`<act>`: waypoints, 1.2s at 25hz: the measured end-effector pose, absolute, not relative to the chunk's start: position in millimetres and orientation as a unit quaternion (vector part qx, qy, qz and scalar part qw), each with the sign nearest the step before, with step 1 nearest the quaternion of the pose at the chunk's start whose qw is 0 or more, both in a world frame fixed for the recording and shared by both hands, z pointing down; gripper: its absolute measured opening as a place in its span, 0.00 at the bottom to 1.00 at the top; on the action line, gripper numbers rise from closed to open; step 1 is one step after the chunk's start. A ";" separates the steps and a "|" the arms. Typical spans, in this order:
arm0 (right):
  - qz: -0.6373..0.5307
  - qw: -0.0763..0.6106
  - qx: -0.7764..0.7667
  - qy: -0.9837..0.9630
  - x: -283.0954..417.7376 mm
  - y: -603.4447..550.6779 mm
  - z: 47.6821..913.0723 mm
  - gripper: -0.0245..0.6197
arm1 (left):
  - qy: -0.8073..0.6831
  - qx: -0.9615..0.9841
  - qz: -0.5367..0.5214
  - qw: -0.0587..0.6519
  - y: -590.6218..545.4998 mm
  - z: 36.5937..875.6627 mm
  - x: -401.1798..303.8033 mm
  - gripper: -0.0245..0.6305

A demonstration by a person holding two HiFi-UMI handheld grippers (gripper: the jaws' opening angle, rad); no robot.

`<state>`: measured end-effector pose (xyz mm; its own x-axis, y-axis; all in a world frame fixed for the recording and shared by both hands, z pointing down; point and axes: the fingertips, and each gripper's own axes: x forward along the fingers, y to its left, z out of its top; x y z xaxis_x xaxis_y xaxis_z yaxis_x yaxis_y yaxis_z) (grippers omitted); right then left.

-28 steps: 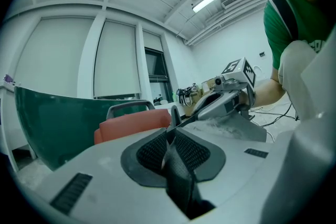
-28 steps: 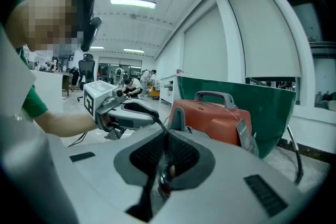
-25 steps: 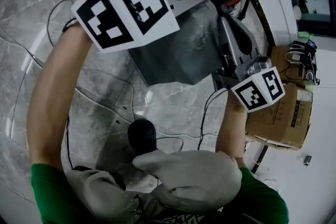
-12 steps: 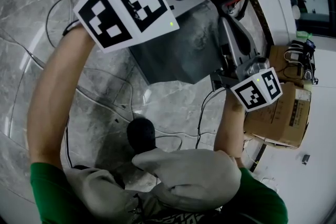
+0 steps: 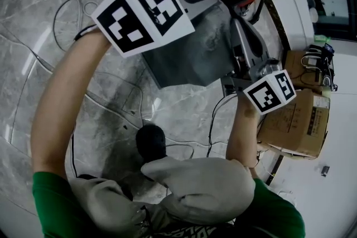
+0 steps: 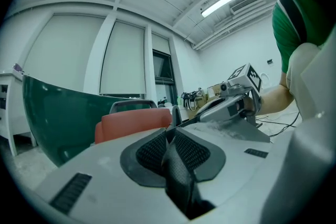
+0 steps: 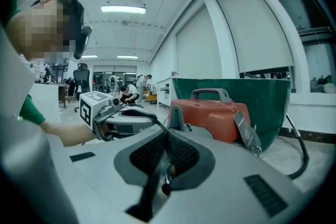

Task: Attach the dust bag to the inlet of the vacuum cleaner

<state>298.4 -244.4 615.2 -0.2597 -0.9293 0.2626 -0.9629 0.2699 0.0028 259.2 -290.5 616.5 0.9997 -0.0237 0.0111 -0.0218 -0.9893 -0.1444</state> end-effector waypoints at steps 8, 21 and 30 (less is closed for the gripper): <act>0.057 0.117 0.615 -0.778 297.3 -244.0 618.7 0.08 | 0.041 -0.996 -0.012 0.079 -291.8 618.7 258.9 0.12; 0.047 0.132 0.626 -0.767 297.0 -240.5 625.2 0.08 | 0.071 -0.994 -0.026 0.078 -288.6 628.9 259.9 0.12; 0.038 0.137 0.632 -0.762 295.6 -239.6 622.3 0.08 | 0.086 -0.992 -0.033 0.083 -286.7 628.8 258.5 0.12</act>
